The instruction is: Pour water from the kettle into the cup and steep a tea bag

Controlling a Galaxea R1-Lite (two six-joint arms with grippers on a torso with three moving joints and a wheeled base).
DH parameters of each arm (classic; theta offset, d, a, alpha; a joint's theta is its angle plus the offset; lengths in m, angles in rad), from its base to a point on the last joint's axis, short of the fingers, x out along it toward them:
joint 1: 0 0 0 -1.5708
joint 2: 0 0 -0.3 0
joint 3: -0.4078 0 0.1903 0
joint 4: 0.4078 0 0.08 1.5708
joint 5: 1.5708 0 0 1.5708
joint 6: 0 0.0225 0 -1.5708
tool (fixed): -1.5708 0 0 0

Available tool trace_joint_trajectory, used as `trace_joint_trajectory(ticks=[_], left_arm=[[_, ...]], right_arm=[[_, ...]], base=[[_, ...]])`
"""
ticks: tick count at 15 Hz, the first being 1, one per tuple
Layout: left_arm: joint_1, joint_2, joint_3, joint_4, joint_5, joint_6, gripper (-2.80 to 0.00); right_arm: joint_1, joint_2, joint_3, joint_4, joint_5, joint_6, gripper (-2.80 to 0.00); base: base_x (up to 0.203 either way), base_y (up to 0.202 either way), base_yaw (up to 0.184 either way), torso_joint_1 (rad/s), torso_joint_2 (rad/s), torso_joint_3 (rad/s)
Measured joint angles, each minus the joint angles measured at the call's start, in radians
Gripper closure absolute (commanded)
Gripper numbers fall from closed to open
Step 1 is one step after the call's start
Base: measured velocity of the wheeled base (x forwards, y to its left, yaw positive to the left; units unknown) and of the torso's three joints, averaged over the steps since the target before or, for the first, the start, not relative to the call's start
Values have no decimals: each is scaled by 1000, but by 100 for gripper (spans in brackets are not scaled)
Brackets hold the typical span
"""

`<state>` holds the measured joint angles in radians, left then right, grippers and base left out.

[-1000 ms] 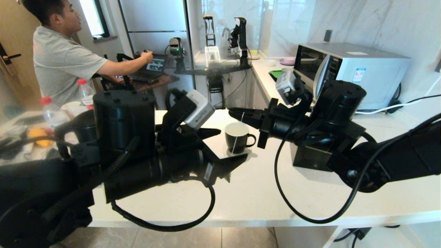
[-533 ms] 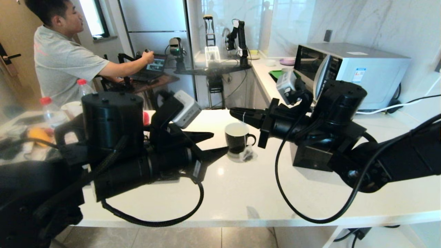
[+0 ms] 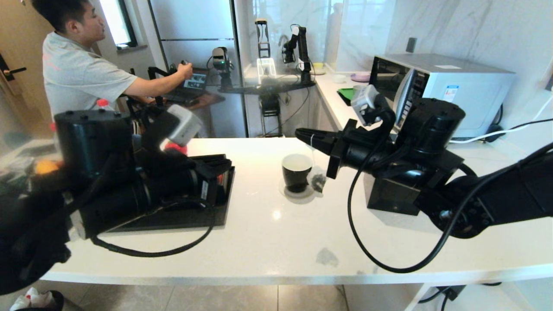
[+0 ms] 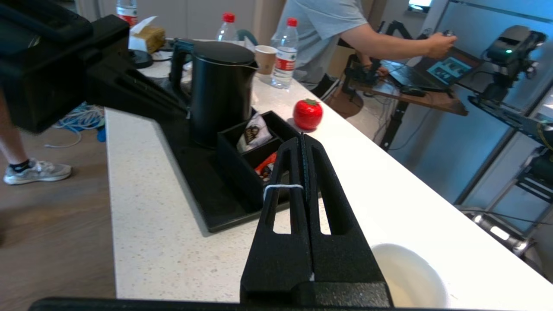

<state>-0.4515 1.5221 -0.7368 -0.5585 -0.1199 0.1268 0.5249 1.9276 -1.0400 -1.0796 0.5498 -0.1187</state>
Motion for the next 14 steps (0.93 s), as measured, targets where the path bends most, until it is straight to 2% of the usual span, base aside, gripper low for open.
trace_joint_trajectory(ticks=[3,5,7,9,11,14], left_arm=[[95,-7,19,-28,-92,-9,0],[130,-9,82,-141,-150,-50,0],[153,-6,177,-289,-177,-93,0],[171,0,291,-436,-170,-100,0],[208,3,407,-581,-123,-101,0],[325,-14,549,-749,-42,-102,0]], right_arm=[[-22,-1,0,3,-2,0,0],[-36,-6,0,7,-3,0,0],[-49,-17,3,25,-7,-1,0],[-60,-29,4,27,-9,-1,0],[-64,-38,4,29,-8,-1,0],[-65,-42,0,28,-7,-1,0]], base=[[0,0,0,0,0,0],[0,0,0,0,0,0],[0,0,0,0,0,0],[0,0,0,0,0,0],[0,0,0,0,0,0],[0,0,0,0,0,0]])
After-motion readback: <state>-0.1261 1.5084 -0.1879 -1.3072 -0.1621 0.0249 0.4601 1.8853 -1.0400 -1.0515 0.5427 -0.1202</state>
